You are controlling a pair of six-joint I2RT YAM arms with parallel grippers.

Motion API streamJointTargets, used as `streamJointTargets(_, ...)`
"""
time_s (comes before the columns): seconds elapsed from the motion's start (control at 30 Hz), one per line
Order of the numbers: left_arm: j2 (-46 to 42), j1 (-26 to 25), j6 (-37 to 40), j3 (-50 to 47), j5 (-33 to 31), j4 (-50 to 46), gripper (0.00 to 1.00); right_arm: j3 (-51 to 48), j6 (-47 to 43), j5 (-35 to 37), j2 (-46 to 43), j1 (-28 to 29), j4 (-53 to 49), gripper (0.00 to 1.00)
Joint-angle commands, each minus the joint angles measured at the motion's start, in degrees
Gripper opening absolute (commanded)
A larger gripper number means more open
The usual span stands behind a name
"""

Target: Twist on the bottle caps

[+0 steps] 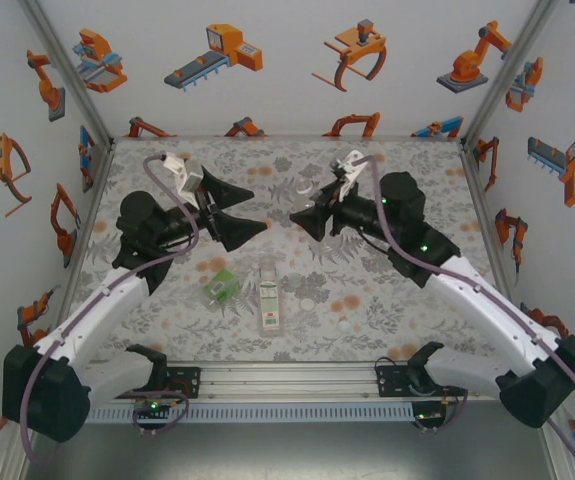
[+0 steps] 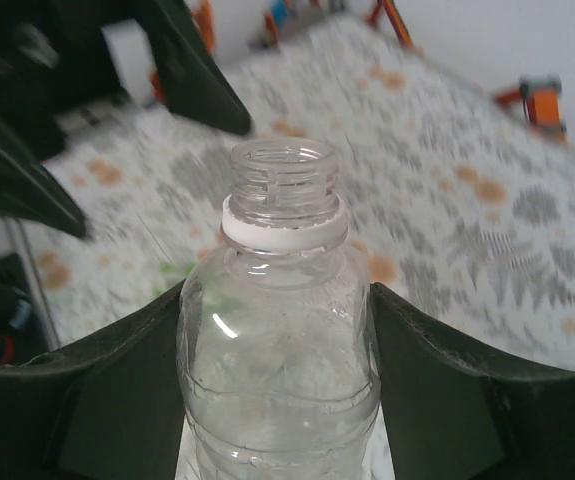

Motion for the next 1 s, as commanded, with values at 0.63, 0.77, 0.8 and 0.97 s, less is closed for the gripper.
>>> streamJointTargets(0.63,18.92,-25.83,-0.93,27.15,11.61,7.30,0.95,2.74,17.50,-22.04,-8.06,-0.23,29.64,0.51)
streamJointTargets(0.77,20.05,-26.92,-2.13,26.91,8.14,11.59,0.91,1.74,15.91,-20.88,-9.08,-0.23,30.67,0.50)
streamJointTargets(0.8,20.33,-27.08,-2.34,27.06,7.88,12.11,0.90,1.33,15.52,-20.51,-9.35,-0.23,30.87,0.50)
streamJointTargets(0.97,21.30,-27.96,-2.24,28.60,7.74,11.56,0.83,0.56,14.87,-20.59,-9.64,-0.23,31.17,0.49)
